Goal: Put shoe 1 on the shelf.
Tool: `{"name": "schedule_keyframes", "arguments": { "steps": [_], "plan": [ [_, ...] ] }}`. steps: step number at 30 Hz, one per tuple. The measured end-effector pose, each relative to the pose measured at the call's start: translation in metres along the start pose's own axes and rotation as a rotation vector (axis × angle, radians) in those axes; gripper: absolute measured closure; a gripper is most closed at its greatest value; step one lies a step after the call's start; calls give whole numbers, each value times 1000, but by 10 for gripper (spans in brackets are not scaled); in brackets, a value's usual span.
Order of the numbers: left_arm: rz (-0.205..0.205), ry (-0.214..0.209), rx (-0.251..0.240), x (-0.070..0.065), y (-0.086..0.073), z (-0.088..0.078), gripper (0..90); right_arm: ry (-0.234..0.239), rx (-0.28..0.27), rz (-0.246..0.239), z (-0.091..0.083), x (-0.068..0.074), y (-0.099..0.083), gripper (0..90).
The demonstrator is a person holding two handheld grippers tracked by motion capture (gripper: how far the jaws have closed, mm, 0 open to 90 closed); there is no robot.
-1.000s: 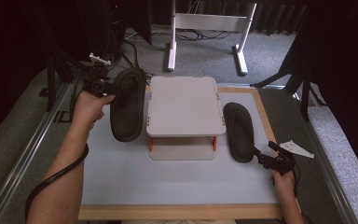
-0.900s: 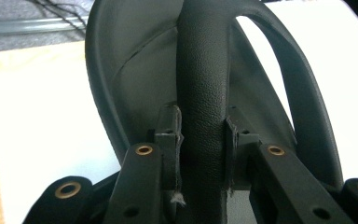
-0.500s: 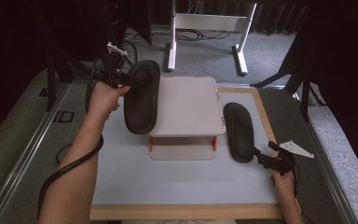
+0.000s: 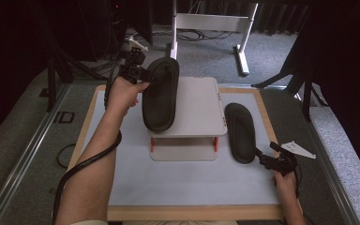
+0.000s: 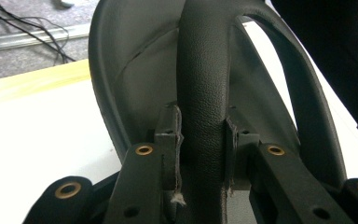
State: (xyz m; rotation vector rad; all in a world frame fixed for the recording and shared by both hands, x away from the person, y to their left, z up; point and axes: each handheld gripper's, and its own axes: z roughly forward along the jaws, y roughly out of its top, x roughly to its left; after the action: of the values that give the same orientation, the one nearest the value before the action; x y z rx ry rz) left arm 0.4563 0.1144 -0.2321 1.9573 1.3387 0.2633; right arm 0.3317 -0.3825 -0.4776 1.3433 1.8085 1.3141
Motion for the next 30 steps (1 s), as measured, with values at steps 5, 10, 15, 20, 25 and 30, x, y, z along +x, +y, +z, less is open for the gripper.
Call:
{"name": "schedule_keyframes", "arguments": {
  "steps": [5, 10, 15, 20, 25, 30],
  "plan": [
    [-39, 0, -6, -5, -1, 7, 715, -1, 5, 0, 0, 0, 0, 138],
    [-67, 21, 0, -8, -5, 20, 715, -5, 9, 0, 1, 1, 0, 138],
    [-83, 41, 19, -10, -9, 31, 714, -5, 8, -1, 1, 0, 0, 138],
    [-75, 53, 49, -14, -12, 42, 713, -4, 13, 1, 1, 0, 0, 138],
    [-71, 73, 44, -16, -11, 46, 712, -3, 10, 1, 1, 0, 0, 138],
    [-59, 53, 46, -16, -12, 49, 697, -2, 7, 1, 1, 0, 0, 139]
  ]
}}
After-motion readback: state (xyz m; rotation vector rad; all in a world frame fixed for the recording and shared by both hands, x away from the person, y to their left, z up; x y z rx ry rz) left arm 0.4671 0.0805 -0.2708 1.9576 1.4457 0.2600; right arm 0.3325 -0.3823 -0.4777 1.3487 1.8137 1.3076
